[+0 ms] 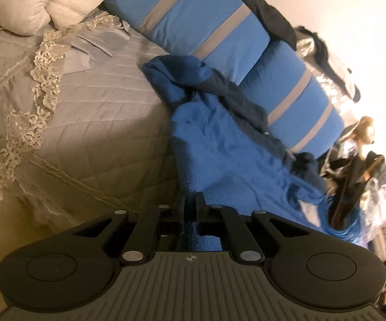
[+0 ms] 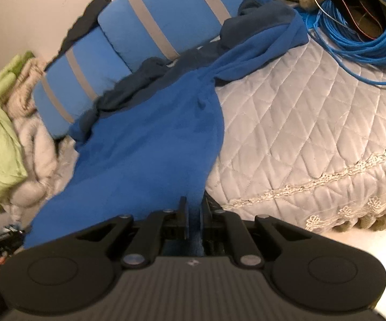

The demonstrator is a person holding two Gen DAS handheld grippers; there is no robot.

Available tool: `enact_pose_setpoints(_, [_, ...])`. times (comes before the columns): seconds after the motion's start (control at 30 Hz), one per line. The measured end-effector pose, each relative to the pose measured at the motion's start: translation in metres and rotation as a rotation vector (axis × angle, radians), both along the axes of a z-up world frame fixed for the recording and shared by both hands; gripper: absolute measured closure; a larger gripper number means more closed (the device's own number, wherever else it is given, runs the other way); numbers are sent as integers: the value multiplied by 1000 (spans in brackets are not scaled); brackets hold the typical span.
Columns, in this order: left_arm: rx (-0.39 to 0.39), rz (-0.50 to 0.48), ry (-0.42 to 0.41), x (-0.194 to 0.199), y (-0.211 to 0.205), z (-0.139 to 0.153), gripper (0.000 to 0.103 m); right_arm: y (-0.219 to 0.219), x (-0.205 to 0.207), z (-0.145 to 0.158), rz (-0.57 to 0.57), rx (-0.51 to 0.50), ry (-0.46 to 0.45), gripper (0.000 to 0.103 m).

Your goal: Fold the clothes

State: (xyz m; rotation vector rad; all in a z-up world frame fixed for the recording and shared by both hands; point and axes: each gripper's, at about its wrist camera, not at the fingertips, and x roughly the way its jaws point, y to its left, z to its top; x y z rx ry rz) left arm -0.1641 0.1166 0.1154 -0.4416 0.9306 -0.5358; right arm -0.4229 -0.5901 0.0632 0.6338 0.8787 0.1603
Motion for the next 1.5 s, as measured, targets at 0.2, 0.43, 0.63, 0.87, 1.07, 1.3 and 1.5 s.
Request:
enact_pose_setpoints(0.2, [74,81,40,6,8,-14,78,-6,2,0,18,10,3,88])
enact_pose_setpoints(0.43, [304,223,-288,-10,4,29,25,-24,-1,18,-109,-79,-45,0])
enact_pose_setpoints(0.63, [414,134,-476,-5,-22,98,22,-33,10,64,-182,-271,-120,0])
enact_pose_setpoints(0.87, [459,19,-612,-14,-50,166,20,-47,21,135,-248,-423,-210,0])
enact_pose_setpoints(1.07, [479,-92,-657,-26,-73,197,19,-56,19,194,-261,-458,-285,0])
enact_pose_setpoints(1.3, [433,-121,-675,-14,-92,236,19,-56,20,252,-231,-482,-429,0])
enact_pose_setpoints(1.5, [365,-143,-695,24,-102,270,19,-83,35,294,-322,-364,-472,0])
